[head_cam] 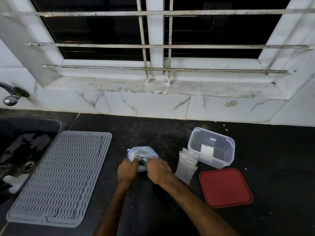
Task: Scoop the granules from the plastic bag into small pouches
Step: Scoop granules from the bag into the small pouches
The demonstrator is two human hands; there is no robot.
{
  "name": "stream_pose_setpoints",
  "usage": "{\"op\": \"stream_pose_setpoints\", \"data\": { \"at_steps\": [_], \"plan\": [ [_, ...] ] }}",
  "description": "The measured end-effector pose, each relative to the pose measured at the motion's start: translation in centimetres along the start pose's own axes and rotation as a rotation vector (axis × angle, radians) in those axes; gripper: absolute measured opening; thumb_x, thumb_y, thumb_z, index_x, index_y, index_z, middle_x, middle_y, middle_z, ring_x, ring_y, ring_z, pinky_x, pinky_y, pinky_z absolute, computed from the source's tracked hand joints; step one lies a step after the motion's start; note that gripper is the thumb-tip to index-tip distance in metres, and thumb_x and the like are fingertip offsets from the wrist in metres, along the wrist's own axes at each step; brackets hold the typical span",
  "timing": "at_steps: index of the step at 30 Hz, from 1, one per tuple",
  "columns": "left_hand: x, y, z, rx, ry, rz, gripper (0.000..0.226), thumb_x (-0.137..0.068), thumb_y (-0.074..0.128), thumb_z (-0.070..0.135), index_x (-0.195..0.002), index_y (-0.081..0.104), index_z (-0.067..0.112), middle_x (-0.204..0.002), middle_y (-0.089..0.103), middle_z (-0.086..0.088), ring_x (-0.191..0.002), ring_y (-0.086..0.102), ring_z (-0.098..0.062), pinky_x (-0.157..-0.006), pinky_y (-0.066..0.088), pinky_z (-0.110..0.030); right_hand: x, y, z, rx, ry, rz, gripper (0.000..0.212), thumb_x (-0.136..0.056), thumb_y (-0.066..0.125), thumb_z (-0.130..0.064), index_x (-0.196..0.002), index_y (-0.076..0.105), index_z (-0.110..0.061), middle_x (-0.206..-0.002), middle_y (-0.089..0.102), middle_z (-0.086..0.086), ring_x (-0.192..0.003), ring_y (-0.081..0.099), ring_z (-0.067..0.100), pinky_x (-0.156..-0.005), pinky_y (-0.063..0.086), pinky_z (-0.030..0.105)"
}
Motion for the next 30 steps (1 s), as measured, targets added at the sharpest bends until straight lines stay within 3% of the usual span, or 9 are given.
{"op": "stream_pose_setpoints", "data": {
  "at_steps": [5, 9, 12, 17, 20, 23, 26, 30],
  "plan": [
    [0.1, 0.3, -0.8, 0.176, -0.055, -0.01, 0.034, -0.093, 0.053, 0.024, -0.126, 0.052, 0.014, -0.113, 0.061, -0.012, -0.094, 0.065, -0.026, -0.061, 0.06, -0.037, -0.5, 0.0, -0.1, -0.01, 0.031, -0.032, 0.051, -0.094, 0.059, -0.021, -0.141, 0.041, -0.01, -0.136, 0.052, 0.016, -0.121, 0.054, 0.03, -0.098, 0.046, 0.04],
    [0.0, 0.1, -1.1, 0.188, -0.105, 0.056, 0.028, -0.093, 0.051, 0.014, -0.119, 0.051, 0.007, -0.107, 0.062, -0.012, -0.092, 0.062, -0.023, -0.078, 0.056, -0.042, -0.1, 0.6, -0.2, -0.002, -0.014, 0.053, 0.039, -0.096, 0.057, -0.022, -0.131, 0.05, -0.008, -0.125, 0.06, 0.014, -0.112, 0.06, 0.028, -0.091, 0.049, 0.038],
    [-0.2, -0.1, -0.4, 0.217, -0.061, 0.08, 0.026, -0.092, 0.049, 0.006, -0.118, 0.048, 0.006, -0.1, 0.058, -0.008, -0.091, 0.058, -0.022, -0.076, 0.049, -0.036, 0.2, 0.9, -0.5, -0.004, -0.077, 0.091, 0.032, -0.098, 0.054, -0.023, -0.125, 0.055, -0.007, -0.118, 0.063, 0.013, -0.106, 0.062, 0.027, -0.088, 0.05, 0.037],
    [-0.3, -0.4, 0.2, 0.22, 0.048, 0.07, 0.028, -0.092, 0.052, 0.021, -0.115, 0.062, 0.01, -0.105, 0.066, -0.007, -0.098, 0.063, -0.023, -0.089, 0.053, -0.045, 0.5, 0.4, -0.5, 0.06, -0.151, 0.099, 0.034, -0.1, 0.048, -0.026, -0.128, 0.052, -0.007, -0.116, 0.062, 0.015, -0.102, 0.063, 0.029, -0.085, 0.05, 0.04],
    [-0.5, -0.2, -0.4, 0.223, 0.038, 0.074, 0.023, -0.091, 0.05, 0.019, -0.105, 0.067, 0.012, -0.095, 0.07, -0.007, -0.088, 0.067, -0.021, -0.08, 0.057, -0.043, 1.2, -0.7, -0.3, 0.188, -0.301, 0.264, 0.036, -0.101, 0.045, -0.019, -0.133, 0.047, -0.004, -0.114, 0.064, 0.016, -0.093, 0.067, 0.031, -0.075, 0.053, 0.04],
    [-0.6, -0.1, -0.7, 0.189, 0.011, 0.064, 0.021, -0.094, 0.048, 0.016, -0.103, 0.066, 0.011, -0.092, 0.069, -0.008, -0.082, 0.066, -0.02, -0.071, 0.055, -0.037, 1.5, -0.6, 0.0, 0.234, -0.319, 0.315, 0.042, -0.101, 0.044, -0.017, -0.141, 0.039, -0.005, -0.119, 0.061, 0.017, -0.095, 0.067, 0.031, -0.075, 0.053, 0.041],
    [-0.5, 0.0, -0.8, 0.233, 0.003, 0.045, 0.022, -0.096, 0.05, 0.016, -0.113, 0.063, 0.013, -0.102, 0.068, -0.007, -0.091, 0.066, -0.019, -0.082, 0.057, -0.042, 1.2, 0.1, -0.2, 0.285, -0.295, 0.25, 0.043, -0.101, 0.046, -0.021, -0.141, 0.038, -0.007, -0.12, 0.06, 0.016, -0.095, 0.066, 0.03, -0.074, 0.052, 0.04],
    [0.2, -0.2, -0.6, 0.255, 0.029, 0.139, 0.03, -0.094, 0.05, 0.009, -0.122, 0.06, 0.008, -0.111, 0.065, -0.01, -0.101, 0.061, -0.021, -0.086, 0.05, -0.036, -0.4, 1.0, 0.0, 0.37, -0.218, 0.019, 0.036, -0.099, 0.05, -0.03, -0.13, 0.051, -0.013, -0.115, 0.062, 0.012, -0.099, 0.063, 0.027, -0.079, 0.051, 0.04]
  ]
}}
Point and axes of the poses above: each hand's wrist, its own x-axis away from the middle knuckle, its own y-axis out of the palm, z = x × y, the point moved 5 cm from there along -x, towards the middle knuckle
